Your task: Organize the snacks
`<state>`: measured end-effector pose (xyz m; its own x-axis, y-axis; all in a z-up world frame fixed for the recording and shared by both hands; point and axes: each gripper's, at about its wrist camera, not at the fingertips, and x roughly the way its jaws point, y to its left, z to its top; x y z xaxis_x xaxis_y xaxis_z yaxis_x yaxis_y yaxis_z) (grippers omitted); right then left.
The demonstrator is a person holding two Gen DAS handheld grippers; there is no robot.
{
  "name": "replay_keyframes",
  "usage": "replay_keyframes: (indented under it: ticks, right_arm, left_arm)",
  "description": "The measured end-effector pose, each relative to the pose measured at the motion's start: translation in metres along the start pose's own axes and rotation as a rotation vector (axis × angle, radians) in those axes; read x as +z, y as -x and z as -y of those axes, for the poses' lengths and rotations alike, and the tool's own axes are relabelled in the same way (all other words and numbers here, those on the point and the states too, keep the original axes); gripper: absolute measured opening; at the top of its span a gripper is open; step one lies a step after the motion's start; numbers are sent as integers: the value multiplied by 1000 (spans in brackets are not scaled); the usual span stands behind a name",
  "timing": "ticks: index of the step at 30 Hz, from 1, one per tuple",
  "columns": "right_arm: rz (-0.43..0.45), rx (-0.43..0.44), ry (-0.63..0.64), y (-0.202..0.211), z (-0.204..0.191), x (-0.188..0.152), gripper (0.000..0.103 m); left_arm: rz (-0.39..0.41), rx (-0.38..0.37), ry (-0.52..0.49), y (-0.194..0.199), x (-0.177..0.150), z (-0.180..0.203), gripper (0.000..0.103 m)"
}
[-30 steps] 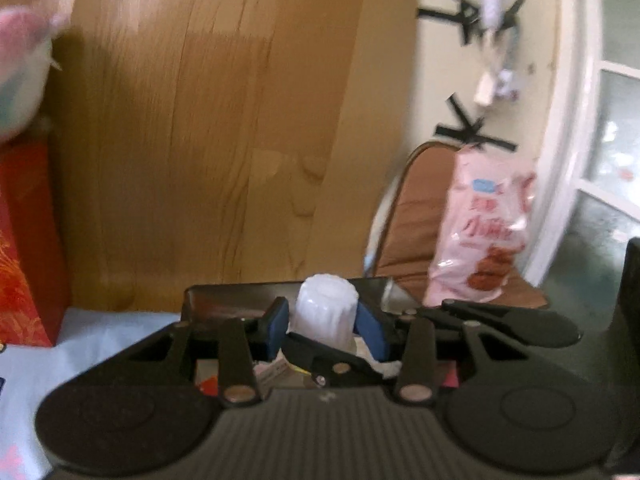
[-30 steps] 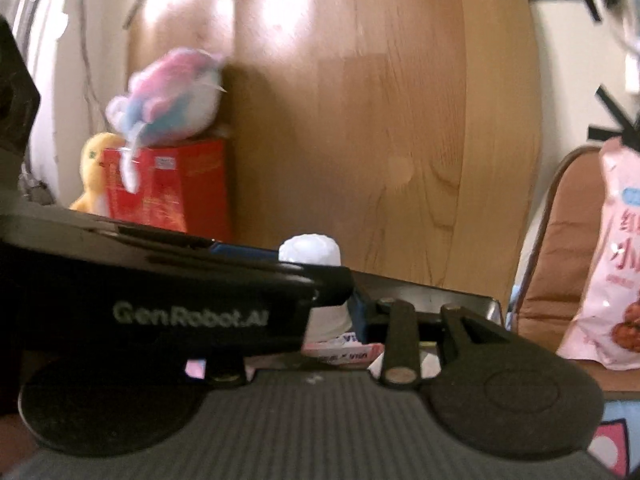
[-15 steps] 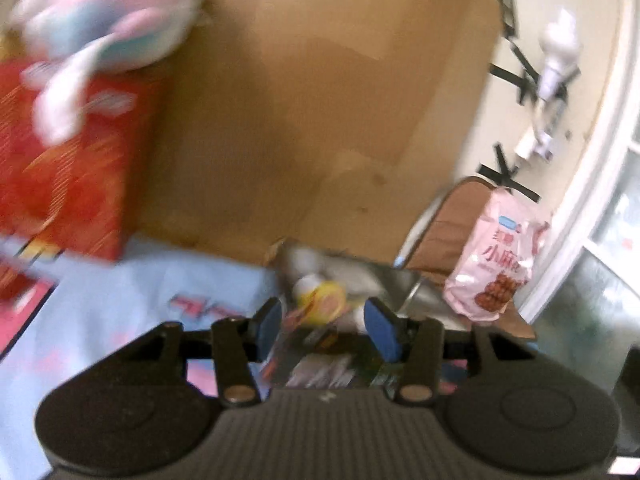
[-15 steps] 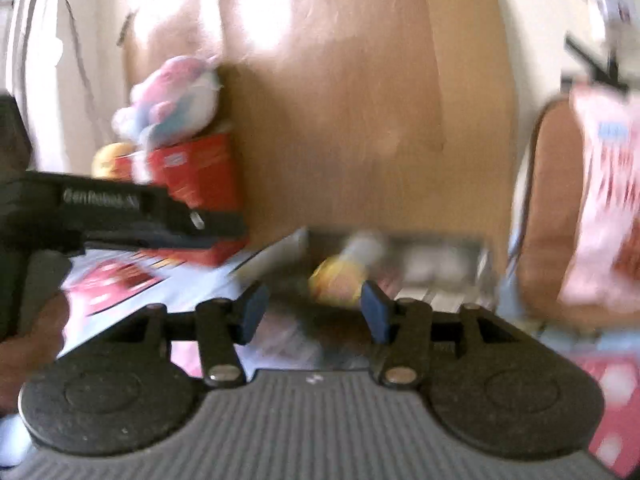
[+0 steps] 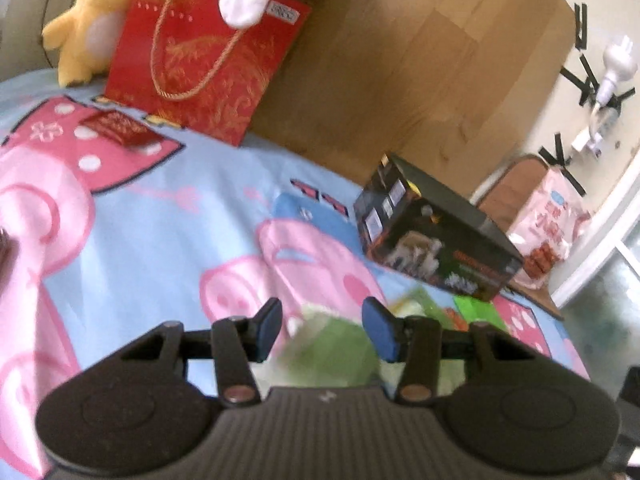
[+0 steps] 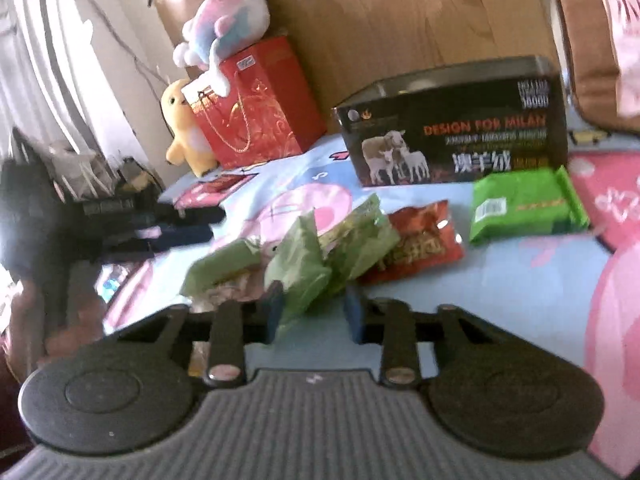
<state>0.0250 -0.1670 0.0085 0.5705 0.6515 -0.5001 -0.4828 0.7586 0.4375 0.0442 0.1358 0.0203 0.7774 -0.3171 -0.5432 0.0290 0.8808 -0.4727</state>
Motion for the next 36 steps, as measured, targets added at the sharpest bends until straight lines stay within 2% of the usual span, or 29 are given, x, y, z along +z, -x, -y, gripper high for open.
replay_keyframes:
  ticks: [3,7,10,12,15,21,24,26,30,33,36]
  right_arm:
    - [33,-49,4,7,-2,-1,14]
    - [88,-187,42,16,0,-4,5]
    - [128,-259,45,26,5,-6,11]
    - [189,-288,46,38,5,-7,11]
    - [224,-252,102,45,-6,-1,11]
    - [88,-30,226,11,-36,17,12]
    - [33,-3,338,-17,-52,37,17]
    - [-6,16,358,-35,-57,52,18]
    - [-171,36,365,-80,-58,73,26]
    - [-332,64,321,-106,-53,69,27]
    - [-344,104,228,-99,-46,66,30]
  left_arm:
    - [3,27,-47,2,-10,9,45]
    - [2,21,-90,2,-20,24,48]
    - [-1,16,-132,-1,-25,35,50]
    - [-1,5,-127,-1,-24,36,51]
    - [-10,-23,-66,3,-18,26,50]
    - [-3,-67,60,34,-18,1,50]
    - [-35,-121,129,49,-26,-9,50]
    - [-54,-164,174,54,-32,-14,50]
    - [-95,-242,249,47,-40,-17,54]
    - [-101,-241,287,36,-41,-20,55]
    - [-119,-245,324,24,-43,-24,55]
